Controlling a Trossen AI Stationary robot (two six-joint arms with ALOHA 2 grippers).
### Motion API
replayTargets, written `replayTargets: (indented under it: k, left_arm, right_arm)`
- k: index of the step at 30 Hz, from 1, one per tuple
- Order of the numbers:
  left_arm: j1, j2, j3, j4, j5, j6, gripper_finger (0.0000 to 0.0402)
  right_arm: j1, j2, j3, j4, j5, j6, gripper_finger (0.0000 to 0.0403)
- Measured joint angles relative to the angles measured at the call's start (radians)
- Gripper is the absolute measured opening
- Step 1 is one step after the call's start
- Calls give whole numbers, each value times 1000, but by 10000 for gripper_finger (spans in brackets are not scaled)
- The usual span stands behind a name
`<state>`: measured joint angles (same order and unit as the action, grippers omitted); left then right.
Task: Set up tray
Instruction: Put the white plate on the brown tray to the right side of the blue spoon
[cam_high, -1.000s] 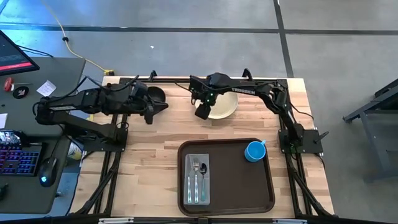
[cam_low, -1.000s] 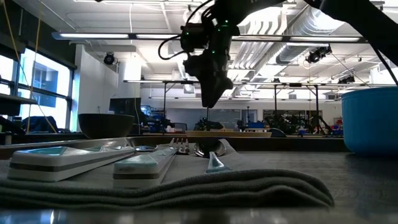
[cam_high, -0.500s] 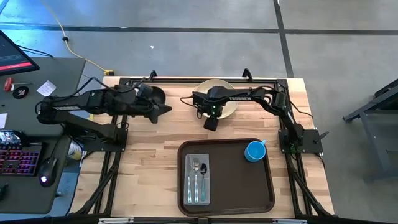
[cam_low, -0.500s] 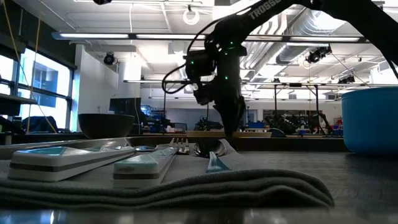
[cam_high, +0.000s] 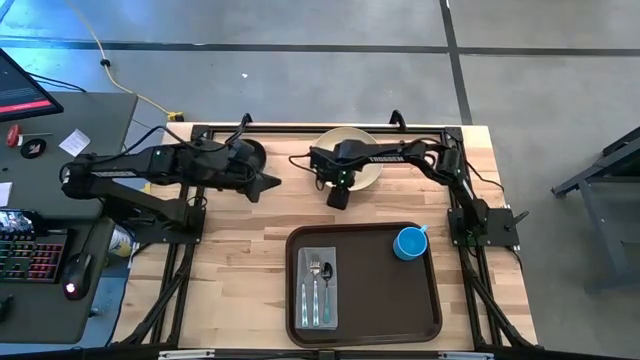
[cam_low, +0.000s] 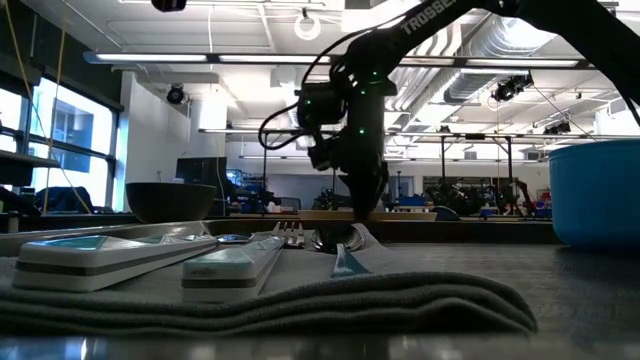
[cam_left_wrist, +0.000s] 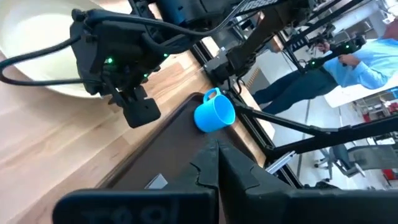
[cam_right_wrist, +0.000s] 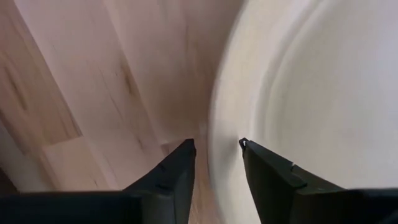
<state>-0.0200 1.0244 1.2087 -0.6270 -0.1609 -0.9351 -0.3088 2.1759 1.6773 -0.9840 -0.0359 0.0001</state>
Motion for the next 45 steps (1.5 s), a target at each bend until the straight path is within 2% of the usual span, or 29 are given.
replayTargets:
  k: [4, 11, 15, 20, 26, 30, 36, 45]
  left_arm:
    - [0, 3, 0, -4, 17, -14, 36]
    - [0, 3, 0, -3, 15, -15, 49]
    - [0, 3, 0, -3, 13, -3, 42]
    - [0, 2, 0, -3, 10, 35, 34]
    - [0, 2, 0, -3, -9, 78, 48]
    - [0, 2, 0, -4, -8, 113, 56]
    - [0, 2, 0, -4, 30, 176, 52]
    - [0, 2, 0, -5, 101, 251, 35]
  right_arm:
    - [0, 0, -10, -1, 1, -6, 98]
    - [0, -23, -8, -38, 17, -24, 11]
    - [5, -68, -8, -59, 20, -22, 12]
    - [27, -158, -8, -75, -37, 30, 4]
    - [106, -227, -8, -97, -95, 149, 1]
    - [194, -240, -9, -103, -128, 255, 1]
    - [317, -241, 26, -109, -124, 405, 0]
    - [411, -240, 103, -112, -128, 626, 0]
